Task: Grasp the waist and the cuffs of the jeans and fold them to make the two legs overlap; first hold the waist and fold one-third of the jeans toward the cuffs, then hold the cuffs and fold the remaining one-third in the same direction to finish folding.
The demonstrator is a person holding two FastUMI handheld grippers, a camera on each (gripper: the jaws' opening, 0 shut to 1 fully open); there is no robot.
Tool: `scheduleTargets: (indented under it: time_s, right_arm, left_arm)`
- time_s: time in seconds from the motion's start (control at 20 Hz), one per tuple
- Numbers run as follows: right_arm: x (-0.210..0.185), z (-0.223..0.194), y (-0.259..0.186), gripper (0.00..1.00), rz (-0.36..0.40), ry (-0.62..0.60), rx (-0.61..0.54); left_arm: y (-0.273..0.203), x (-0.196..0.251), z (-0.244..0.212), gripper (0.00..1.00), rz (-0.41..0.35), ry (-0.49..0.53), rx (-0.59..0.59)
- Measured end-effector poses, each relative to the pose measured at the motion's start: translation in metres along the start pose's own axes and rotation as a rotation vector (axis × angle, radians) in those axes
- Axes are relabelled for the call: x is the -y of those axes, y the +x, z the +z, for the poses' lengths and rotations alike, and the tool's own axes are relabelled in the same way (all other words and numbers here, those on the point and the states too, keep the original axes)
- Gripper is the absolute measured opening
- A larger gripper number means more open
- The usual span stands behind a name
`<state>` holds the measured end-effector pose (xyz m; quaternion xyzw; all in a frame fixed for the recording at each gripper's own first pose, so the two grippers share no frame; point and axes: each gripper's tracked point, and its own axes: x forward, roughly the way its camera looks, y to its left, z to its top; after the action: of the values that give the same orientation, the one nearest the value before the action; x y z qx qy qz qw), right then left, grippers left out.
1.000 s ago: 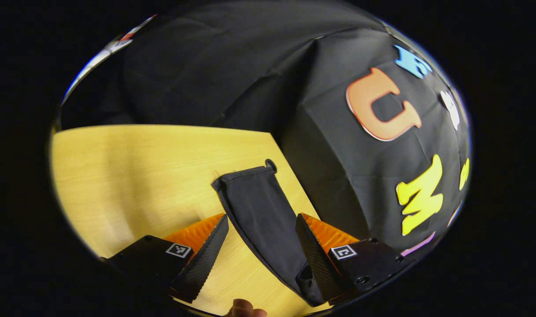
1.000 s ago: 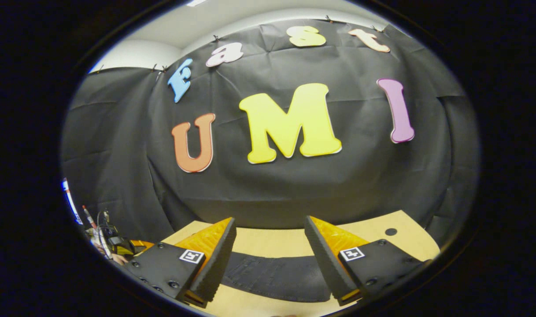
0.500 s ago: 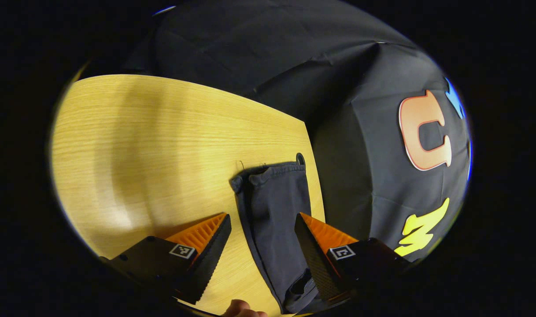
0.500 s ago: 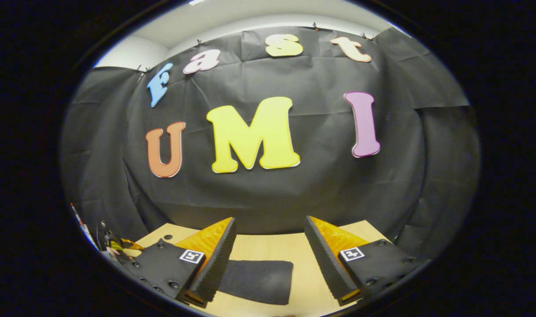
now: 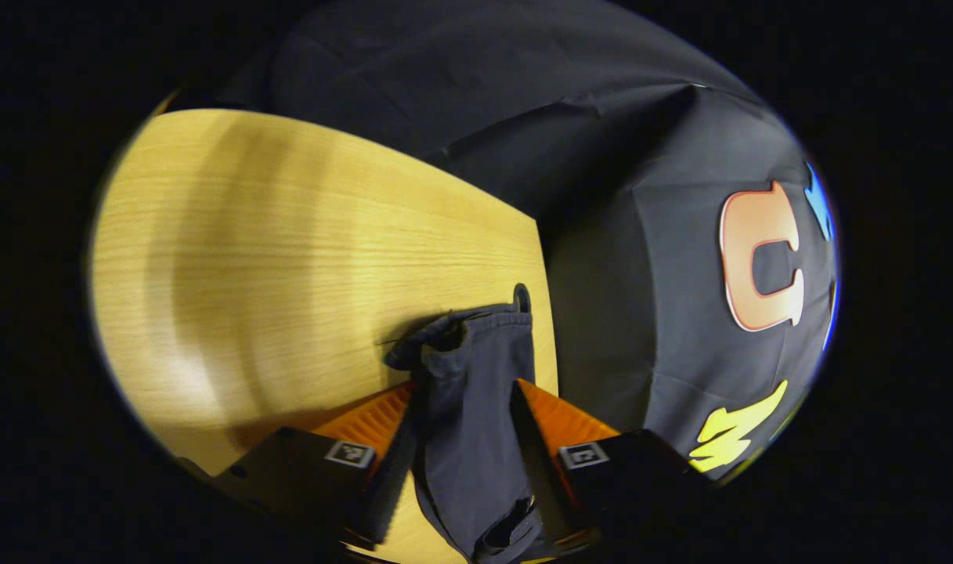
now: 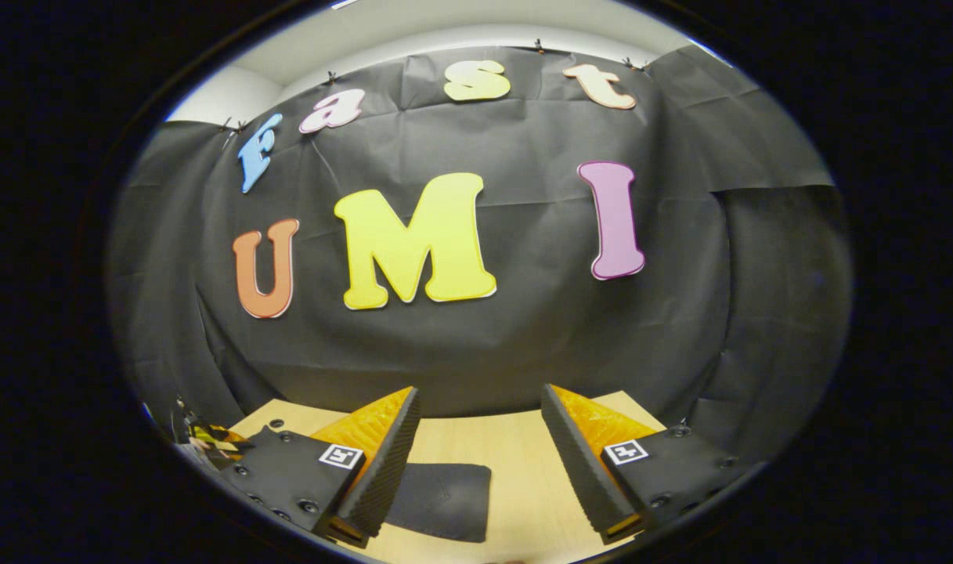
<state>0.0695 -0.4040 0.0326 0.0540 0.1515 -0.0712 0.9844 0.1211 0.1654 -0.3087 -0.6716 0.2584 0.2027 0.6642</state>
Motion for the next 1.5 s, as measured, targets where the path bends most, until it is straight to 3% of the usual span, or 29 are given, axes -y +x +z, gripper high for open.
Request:
scheduleTargets:
  time_s: [0.1,0.15,0.35,0.7,1.1,1.35,1.5]
  right_arm:
    - [0.003,0.001,0.001,0.96,-0.004,-0.006,-0.003]
    - [0.005,0.001,0.002,0.96,-0.006,-0.007,-0.006]
    - [0.007,0.001,0.005,0.95,-0.003,-0.004,-0.011]
    - [0.007,-0.001,0.004,0.96,0.005,0.002,-0.014]
    - [0.011,-0.009,-0.005,0.96,-0.002,0.028,-0.027]
    - [0.018,-0.012,-0.028,1.00,-0.013,0.014,-0.022]
    - [0.020,-0.014,-0.029,0.96,-0.026,0.028,-0.025]
  left_arm:
    - [0.006,-0.011,0.001,0.37,0.028,-0.046,-0.008]
    - [0.005,-0.009,0.002,0.19,0.007,-0.072,-0.013]
    - [0.007,-0.009,-0.002,0.06,-0.006,-0.095,-0.023]
    - [-0.009,0.003,-0.003,0.04,0.003,0.052,0.021]
    - [-0.050,0.092,-0.030,0.04,-0.095,0.539,0.151]
    - [-0.063,0.152,-0.089,0.04,-0.196,0.789,0.149]
    - [-0.070,0.188,-0.151,0.04,-0.276,0.986,0.136]
